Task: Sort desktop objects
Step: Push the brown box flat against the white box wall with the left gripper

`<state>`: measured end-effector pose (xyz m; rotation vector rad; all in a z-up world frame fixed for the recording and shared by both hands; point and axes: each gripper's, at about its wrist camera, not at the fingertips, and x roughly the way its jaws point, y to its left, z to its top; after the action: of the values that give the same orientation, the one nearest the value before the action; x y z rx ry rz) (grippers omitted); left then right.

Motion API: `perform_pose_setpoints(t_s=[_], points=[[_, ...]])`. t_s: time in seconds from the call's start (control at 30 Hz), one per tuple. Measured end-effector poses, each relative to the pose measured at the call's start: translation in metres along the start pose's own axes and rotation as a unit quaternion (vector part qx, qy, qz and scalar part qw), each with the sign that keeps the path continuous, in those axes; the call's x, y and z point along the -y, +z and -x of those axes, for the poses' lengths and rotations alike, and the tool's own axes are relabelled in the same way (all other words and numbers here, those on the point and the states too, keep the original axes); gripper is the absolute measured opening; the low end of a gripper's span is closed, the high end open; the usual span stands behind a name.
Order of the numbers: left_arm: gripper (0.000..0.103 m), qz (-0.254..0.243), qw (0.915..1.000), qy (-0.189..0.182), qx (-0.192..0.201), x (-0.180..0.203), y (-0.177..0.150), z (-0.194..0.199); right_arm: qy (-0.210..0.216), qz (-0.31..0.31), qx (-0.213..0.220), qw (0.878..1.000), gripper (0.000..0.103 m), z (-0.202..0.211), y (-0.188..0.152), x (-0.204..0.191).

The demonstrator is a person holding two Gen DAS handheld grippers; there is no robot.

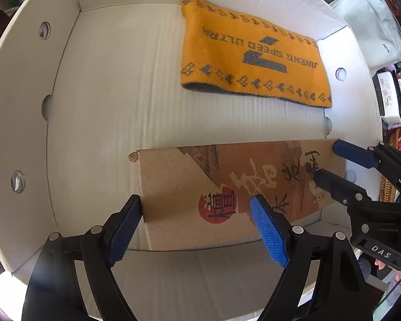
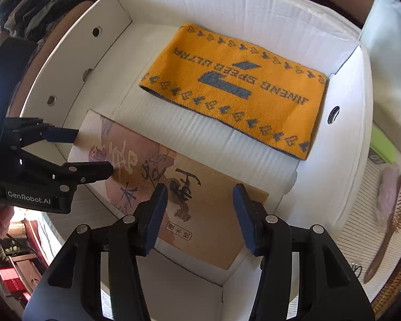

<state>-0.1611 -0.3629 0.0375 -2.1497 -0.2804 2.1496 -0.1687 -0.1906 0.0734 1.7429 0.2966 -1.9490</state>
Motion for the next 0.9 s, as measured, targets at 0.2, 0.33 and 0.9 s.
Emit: perform_pose_setpoints(t_s=[0.2,0.33,0.9], points=[[0.082,-0.01,0.9999,-0.01,-0.002,0.015,0.006,-0.002,-0.049,0.044,0.009,0.998,0.062,0.005,0.009,-0.01],[0.082,0.008,0.9999,-0.007,-0.001,0.008,0.008,0.001,-0.078,0.061,-0.003,0.995,0.068,-0.002,0.022,-0.004],[0.084,0.082,0.9914,-0.101,-0.006,-0.011,0.004,-0.004,-0.042,0.126,-0.055,0.99,0.071,-0.01,0.006,-0.027]])
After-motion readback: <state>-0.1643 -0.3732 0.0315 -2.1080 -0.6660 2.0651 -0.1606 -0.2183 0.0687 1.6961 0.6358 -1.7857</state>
